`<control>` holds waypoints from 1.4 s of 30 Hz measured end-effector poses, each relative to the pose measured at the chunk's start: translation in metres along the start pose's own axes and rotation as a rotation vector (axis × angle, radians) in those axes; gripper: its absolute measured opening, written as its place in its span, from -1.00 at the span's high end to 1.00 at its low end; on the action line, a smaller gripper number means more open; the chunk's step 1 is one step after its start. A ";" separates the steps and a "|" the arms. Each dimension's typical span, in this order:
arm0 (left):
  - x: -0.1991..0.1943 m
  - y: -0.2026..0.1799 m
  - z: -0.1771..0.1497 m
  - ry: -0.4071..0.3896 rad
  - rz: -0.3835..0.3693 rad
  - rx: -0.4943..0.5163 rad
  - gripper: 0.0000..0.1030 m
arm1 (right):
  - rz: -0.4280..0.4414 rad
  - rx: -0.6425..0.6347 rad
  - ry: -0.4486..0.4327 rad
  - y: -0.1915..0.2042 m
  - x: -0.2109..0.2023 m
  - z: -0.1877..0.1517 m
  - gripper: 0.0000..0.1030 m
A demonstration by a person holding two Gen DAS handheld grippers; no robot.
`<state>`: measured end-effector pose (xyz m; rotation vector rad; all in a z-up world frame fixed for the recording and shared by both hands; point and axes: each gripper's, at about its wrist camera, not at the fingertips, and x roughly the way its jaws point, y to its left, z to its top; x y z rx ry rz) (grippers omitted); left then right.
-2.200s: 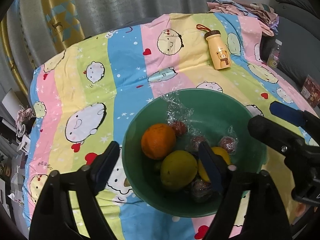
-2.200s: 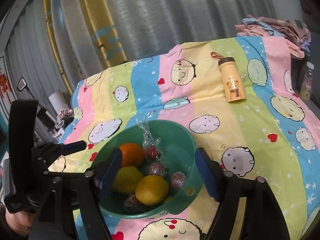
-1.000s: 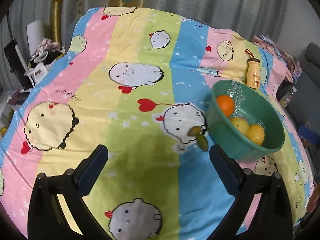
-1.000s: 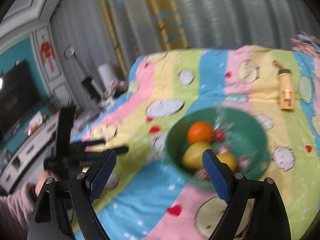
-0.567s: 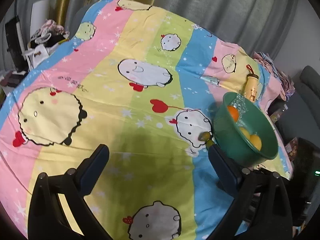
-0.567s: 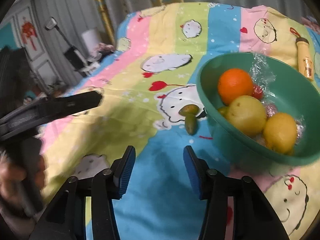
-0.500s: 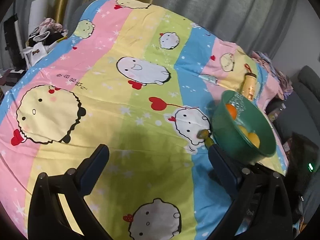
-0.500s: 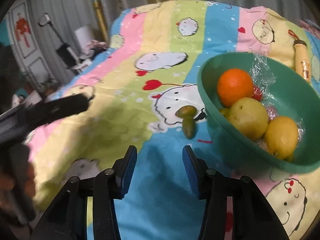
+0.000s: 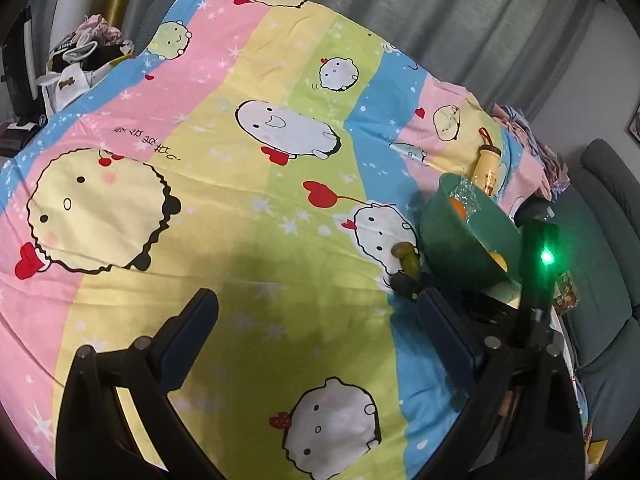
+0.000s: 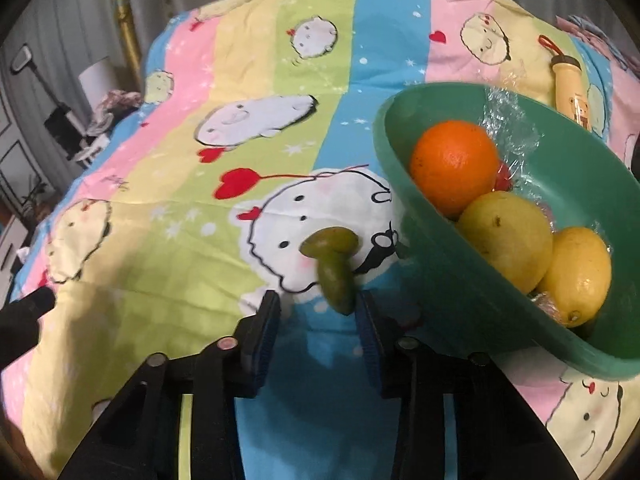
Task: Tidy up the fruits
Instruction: 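Close the right tool on the second green olive, then lift the olive with the right tool and carry it over the bowl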
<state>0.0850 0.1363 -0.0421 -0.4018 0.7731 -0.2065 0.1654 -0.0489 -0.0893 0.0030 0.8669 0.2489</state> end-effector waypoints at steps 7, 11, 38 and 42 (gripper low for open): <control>0.012 -0.003 -0.001 0.027 -0.006 0.008 -0.94 | 0.011 0.040 -0.013 -0.006 0.003 0.004 0.57; 0.024 -0.013 0.000 0.047 -0.007 0.051 -0.93 | 0.105 0.045 -0.019 -0.014 -0.004 0.001 0.57; 0.145 -0.108 0.016 0.198 -0.145 0.570 0.24 | 0.433 -0.016 -0.024 -0.085 -0.083 -0.061 0.57; 0.144 -0.105 0.014 0.209 -0.156 0.548 0.64 | 0.431 -0.018 -0.022 -0.086 -0.082 -0.061 0.57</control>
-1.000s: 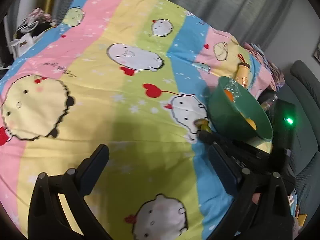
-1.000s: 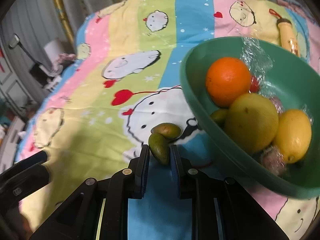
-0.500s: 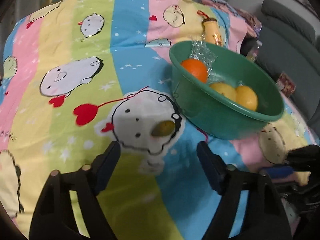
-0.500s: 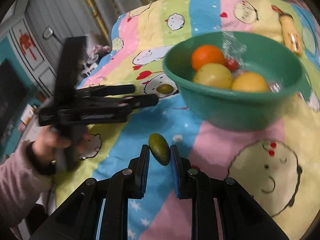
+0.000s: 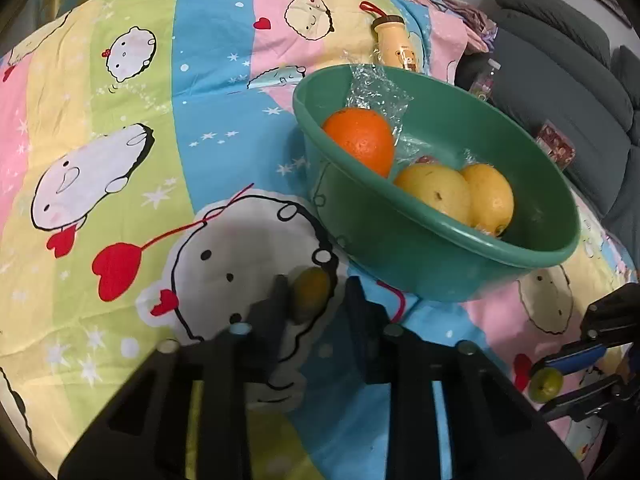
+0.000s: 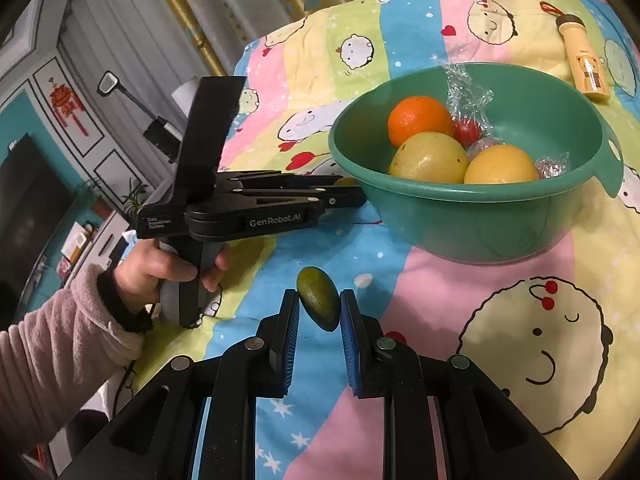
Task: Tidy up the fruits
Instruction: 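Lift the olive with the right tool and carry it over the bowl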
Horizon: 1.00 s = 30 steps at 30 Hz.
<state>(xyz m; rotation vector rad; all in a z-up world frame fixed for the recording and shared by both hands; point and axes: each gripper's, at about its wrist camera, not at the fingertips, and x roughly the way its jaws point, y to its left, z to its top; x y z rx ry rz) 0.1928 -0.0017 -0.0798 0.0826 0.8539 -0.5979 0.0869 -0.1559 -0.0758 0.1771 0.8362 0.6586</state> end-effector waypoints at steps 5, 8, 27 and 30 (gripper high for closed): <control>0.000 -0.006 -0.003 -0.001 0.039 -0.029 0.64 | -0.004 0.010 -0.005 -0.005 -0.002 0.000 0.57; -0.003 -0.006 -0.005 -0.010 0.049 -0.061 0.64 | -0.003 0.012 -0.008 -0.005 -0.003 -0.001 0.57; -0.080 -0.041 -0.021 -0.102 0.017 -0.197 0.64 | 0.054 -0.006 -0.108 0.006 -0.042 0.003 0.57; -0.087 -0.051 -0.018 -0.109 0.037 -0.188 0.64 | 0.066 -0.005 -0.122 0.007 -0.048 0.003 0.57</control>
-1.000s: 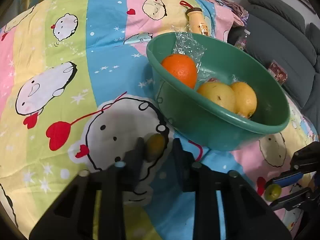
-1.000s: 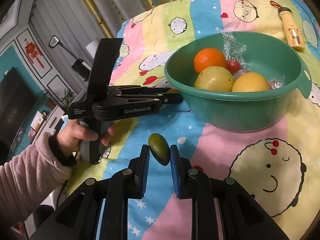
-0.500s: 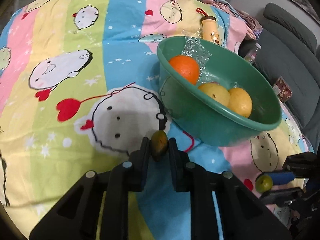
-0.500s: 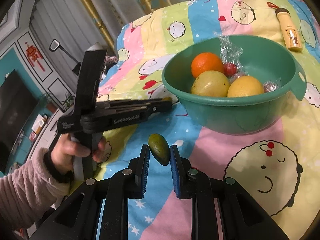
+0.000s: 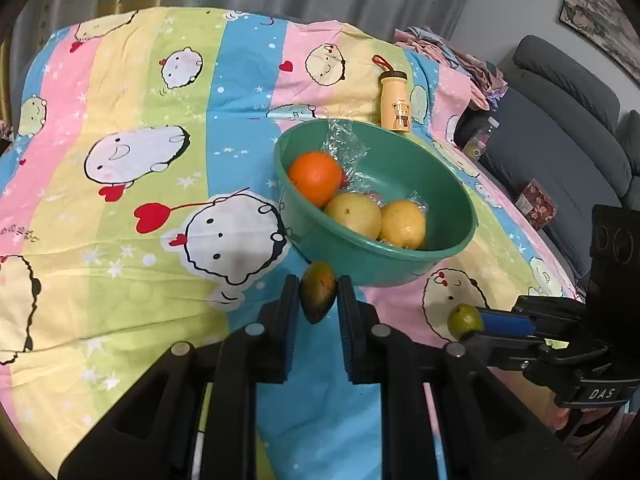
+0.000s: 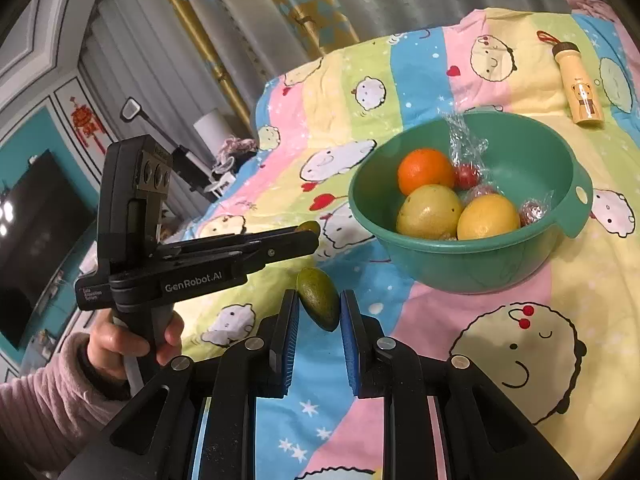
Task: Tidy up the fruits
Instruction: 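Lift the olive with the right tool and carry it over the bowl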
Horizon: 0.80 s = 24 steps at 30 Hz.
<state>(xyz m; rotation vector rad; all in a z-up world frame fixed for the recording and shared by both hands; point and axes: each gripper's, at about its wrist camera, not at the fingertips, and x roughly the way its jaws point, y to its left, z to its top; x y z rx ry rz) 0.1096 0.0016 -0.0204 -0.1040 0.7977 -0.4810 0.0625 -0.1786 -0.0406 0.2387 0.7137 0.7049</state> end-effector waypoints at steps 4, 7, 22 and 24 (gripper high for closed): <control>-0.003 -0.008 0.003 0.001 0.020 0.011 0.64 | 0.011 -0.001 -0.023 0.001 -0.007 0.004 0.57; -0.006 -0.016 0.006 -0.005 0.028 0.022 0.64 | 0.013 -0.001 -0.046 0.000 -0.014 0.006 0.57; 0.017 -0.054 0.059 -0.038 0.080 0.101 0.64 | -0.161 0.048 -0.168 -0.050 -0.029 0.063 0.57; 0.024 -0.057 0.065 -0.033 0.090 0.110 0.64 | -0.175 0.052 -0.172 -0.056 -0.028 0.069 0.57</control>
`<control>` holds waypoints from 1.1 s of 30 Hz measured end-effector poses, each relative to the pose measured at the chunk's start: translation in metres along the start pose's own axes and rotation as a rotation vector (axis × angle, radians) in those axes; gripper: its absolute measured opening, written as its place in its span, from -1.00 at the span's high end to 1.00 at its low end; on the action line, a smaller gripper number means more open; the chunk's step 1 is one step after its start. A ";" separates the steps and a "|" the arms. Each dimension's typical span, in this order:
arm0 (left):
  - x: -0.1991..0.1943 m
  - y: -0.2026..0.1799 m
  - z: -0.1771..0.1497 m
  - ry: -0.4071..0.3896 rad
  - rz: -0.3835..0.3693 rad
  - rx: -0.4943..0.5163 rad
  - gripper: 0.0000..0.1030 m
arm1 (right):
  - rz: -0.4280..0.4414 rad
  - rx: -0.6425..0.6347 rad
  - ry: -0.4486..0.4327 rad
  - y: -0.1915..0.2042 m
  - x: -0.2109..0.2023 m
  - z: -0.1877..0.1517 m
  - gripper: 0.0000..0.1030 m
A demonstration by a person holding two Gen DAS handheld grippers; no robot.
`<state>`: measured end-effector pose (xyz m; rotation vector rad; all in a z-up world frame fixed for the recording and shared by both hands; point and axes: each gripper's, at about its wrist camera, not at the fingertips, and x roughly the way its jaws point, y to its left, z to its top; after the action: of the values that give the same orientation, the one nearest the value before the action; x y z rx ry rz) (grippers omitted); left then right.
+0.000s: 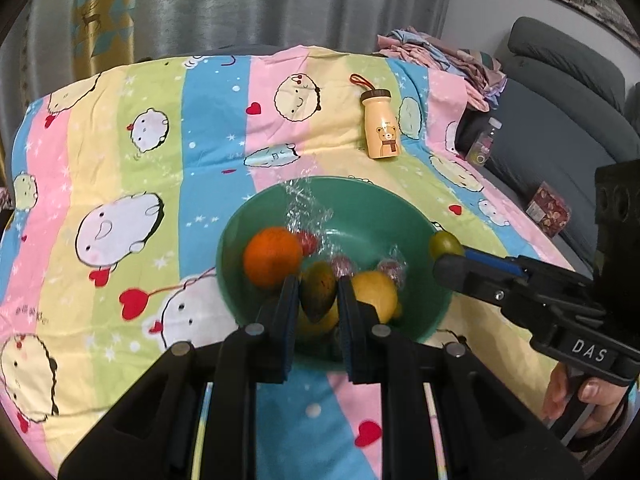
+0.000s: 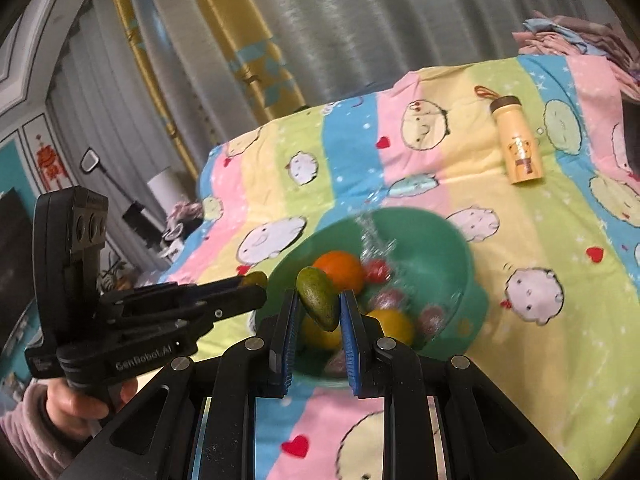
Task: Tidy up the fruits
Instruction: 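Lift the olive with the right tool and carry it over the bowl, then lower the olive into the green bowl and open the right tool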
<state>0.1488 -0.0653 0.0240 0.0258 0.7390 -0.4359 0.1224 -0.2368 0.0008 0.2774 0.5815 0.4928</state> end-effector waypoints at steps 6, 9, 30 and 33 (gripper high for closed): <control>0.020 -0.008 0.010 0.028 0.022 0.031 0.64 | -0.048 0.007 0.011 -0.012 0.014 0.008 0.57; 0.031 -0.011 0.011 0.056 0.037 0.043 0.64 | -0.065 0.017 0.037 -0.019 0.024 0.006 0.56; 0.072 -0.024 0.014 0.184 0.187 0.121 0.63 | -0.147 -0.005 0.111 -0.028 0.047 0.000 0.56; 0.073 -0.025 0.014 0.195 0.199 0.118 0.63 | -0.148 0.001 0.108 -0.029 0.046 0.001 0.56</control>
<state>0.1964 -0.1178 -0.0103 0.2538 0.8923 -0.2886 0.1671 -0.2379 -0.0306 0.2081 0.7017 0.3663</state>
